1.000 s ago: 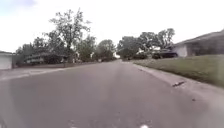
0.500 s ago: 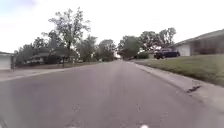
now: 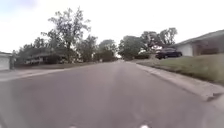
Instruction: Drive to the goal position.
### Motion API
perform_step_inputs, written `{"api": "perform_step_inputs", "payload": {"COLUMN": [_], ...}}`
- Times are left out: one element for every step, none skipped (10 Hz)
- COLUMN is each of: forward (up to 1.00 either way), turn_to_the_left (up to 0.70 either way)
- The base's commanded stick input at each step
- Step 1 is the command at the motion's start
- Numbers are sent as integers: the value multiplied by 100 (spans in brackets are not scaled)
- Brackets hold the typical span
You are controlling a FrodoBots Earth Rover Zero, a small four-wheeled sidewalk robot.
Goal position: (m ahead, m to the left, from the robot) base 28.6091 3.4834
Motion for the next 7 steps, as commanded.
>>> {"api": "perform_step_inputs", "payload": {"forward": [100, 100, 100, 100, 100, 100, 100], "turn_to_the_left": [2, 2, 2, 2, 2, 2, 2]}}
